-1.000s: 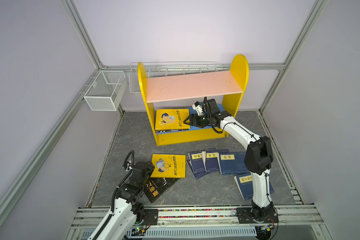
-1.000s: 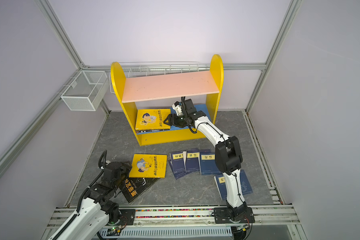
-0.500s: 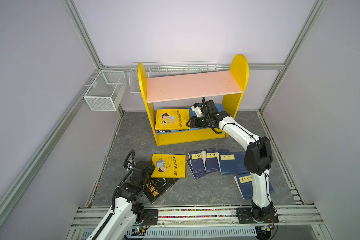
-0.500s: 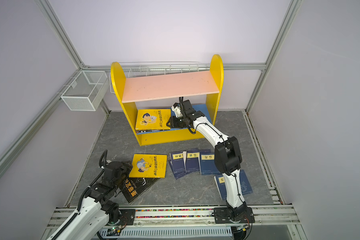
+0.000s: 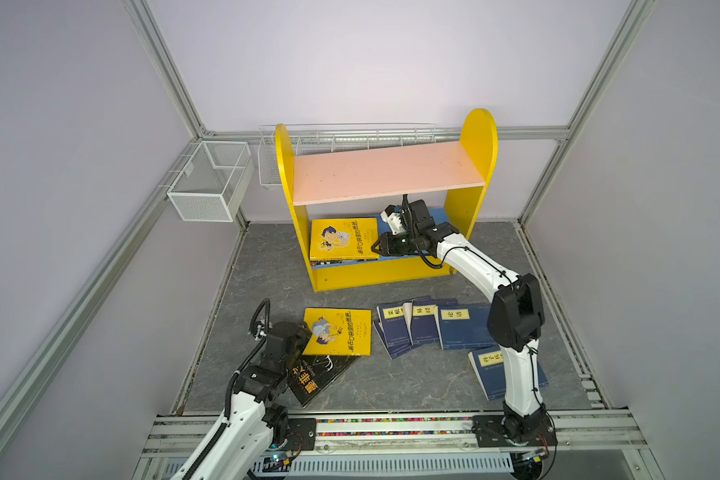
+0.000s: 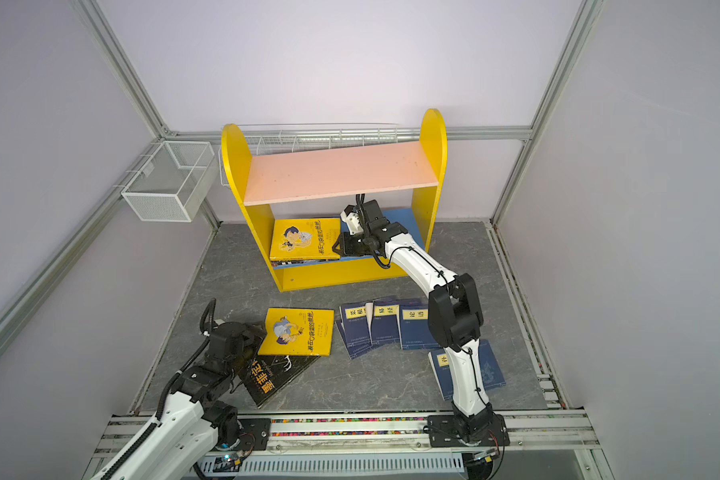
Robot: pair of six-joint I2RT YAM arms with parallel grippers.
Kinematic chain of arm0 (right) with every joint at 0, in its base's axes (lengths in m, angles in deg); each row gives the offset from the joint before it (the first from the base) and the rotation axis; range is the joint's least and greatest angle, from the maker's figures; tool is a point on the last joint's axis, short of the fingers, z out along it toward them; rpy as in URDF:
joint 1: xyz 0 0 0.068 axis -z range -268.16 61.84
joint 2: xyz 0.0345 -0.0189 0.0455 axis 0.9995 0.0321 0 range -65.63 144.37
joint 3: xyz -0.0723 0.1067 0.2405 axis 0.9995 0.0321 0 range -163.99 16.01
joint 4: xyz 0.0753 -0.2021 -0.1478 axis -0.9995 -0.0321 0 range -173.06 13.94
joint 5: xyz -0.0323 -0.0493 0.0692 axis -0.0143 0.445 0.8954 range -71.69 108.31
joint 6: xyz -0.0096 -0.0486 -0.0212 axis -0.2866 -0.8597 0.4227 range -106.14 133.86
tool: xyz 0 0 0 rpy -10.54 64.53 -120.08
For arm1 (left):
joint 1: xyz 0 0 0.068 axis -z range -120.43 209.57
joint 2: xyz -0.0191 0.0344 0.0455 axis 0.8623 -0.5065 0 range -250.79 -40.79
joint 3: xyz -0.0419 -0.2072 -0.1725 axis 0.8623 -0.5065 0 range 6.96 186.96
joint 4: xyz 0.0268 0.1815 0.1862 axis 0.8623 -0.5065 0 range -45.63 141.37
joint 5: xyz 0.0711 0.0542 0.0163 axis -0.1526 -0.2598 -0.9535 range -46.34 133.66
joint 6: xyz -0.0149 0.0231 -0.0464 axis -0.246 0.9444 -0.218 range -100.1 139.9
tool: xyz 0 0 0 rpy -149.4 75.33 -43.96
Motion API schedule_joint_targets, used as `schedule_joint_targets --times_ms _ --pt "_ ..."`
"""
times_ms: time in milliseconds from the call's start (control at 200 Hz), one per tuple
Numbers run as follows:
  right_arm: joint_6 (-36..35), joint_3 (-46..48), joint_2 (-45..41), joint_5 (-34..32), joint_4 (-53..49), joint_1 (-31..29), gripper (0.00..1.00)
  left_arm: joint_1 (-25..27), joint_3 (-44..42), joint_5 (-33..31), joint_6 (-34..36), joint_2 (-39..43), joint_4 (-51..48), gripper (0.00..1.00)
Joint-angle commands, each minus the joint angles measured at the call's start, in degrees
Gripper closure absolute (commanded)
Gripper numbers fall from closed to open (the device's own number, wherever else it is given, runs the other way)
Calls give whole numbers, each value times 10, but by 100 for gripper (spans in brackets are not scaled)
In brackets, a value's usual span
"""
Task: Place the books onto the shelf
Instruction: 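Open right gripper and raise it away from the shelved yellow book, then reach right gripper to the second yellow cartoon book and grasp its edge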
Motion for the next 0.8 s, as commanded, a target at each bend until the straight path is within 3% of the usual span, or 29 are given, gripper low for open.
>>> schedule_joint_targets --times_ms 0,190,295,385,545,660,800 --pt "-27 -41 -6 11 44 -15 66 -1 4 0 3 3 4 44" --pt "-30 -40 -9 -4 57 -18 58 0 3 1 6 -2 9 44" --pt "-41 -24 -30 -36 63 -19 45 -1 4 4 13 -7 9 44" --pt "-55 19 -78 -85 82 -19 35 -1 7 7 21 -13 10 44" --pt "-75 165 -216 -163 129 -22 30 -1 16 11 45 -30 8 44" --pt "-80 276 -302 -143 129 -37 29 -1 18 16 61 -46 13 43" --pt "-73 385 -346 -54 107 -82 30 -1 18 21 75 -71 20 43"
